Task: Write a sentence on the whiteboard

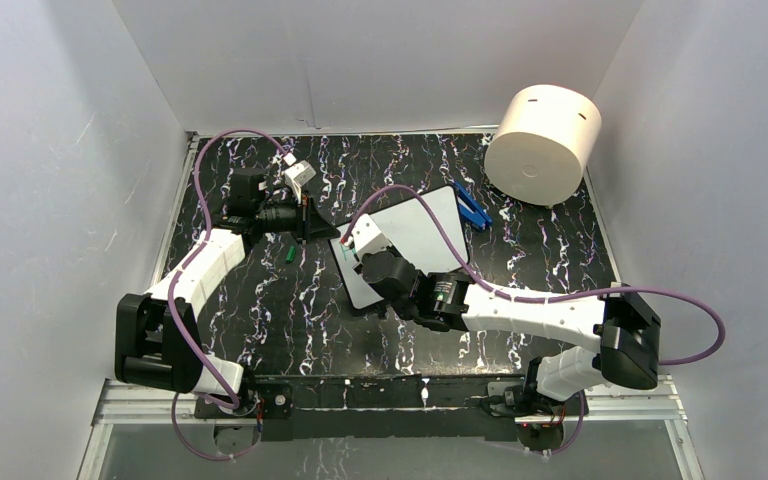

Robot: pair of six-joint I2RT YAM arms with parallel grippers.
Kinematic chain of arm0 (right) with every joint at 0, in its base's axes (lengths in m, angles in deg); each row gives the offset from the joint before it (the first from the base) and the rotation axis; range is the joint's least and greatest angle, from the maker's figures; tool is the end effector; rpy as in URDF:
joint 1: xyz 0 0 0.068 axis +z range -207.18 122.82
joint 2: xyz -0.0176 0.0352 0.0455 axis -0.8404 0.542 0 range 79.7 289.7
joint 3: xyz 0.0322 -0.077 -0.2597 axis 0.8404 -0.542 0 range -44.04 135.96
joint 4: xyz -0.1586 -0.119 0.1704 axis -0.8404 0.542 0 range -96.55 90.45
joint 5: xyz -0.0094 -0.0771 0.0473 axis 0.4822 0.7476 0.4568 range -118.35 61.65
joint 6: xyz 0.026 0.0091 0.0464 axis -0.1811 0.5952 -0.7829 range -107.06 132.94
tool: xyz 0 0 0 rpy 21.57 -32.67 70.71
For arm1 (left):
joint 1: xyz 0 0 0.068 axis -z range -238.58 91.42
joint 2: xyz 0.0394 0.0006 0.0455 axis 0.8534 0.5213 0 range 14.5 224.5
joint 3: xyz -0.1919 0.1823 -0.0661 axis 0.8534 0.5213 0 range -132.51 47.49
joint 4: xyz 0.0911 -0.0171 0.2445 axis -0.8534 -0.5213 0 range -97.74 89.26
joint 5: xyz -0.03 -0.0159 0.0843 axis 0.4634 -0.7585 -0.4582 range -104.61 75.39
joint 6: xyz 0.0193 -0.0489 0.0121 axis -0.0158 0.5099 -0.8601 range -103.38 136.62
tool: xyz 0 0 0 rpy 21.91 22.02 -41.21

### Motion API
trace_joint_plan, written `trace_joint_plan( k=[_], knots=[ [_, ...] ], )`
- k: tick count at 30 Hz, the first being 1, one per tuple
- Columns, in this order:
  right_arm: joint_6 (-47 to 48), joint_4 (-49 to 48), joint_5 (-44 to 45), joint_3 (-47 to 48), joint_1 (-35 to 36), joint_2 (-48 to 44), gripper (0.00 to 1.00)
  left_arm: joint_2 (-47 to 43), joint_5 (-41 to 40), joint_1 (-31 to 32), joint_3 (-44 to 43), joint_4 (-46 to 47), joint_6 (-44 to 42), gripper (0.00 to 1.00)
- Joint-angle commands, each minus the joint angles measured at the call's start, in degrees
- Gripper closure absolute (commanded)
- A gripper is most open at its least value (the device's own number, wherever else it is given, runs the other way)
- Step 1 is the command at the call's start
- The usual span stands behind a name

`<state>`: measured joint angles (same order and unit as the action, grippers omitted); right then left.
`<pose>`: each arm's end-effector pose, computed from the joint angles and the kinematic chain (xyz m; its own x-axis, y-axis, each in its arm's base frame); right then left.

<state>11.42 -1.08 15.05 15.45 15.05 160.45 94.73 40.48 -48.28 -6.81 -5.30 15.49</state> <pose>0.1201 0.2944 0.2962 -0.1505 -0.4070 -0.9009 -0.5008 0.8171 -0.2855 0.2930 -0.0828 0.2726 -0.4834 0.0994 -0.8697 0.8073 0.4348 -0.3990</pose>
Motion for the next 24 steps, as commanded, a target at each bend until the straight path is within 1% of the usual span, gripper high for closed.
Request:
trace_joint_plan(
  k=[1,24],
  knots=[
    [-1.27,-0.36,2.44,2.54,-0.79,-0.17,1.0,1.51,-3.24,1.3,0.0,-3.47,-2.3,1.0],
    [-5.05,4.71,0.36,1.6,-0.78,-1.45,1.0,1.6,-3.41,1.3,-0.02,-3.63,-2.39,1.0]
  ],
)
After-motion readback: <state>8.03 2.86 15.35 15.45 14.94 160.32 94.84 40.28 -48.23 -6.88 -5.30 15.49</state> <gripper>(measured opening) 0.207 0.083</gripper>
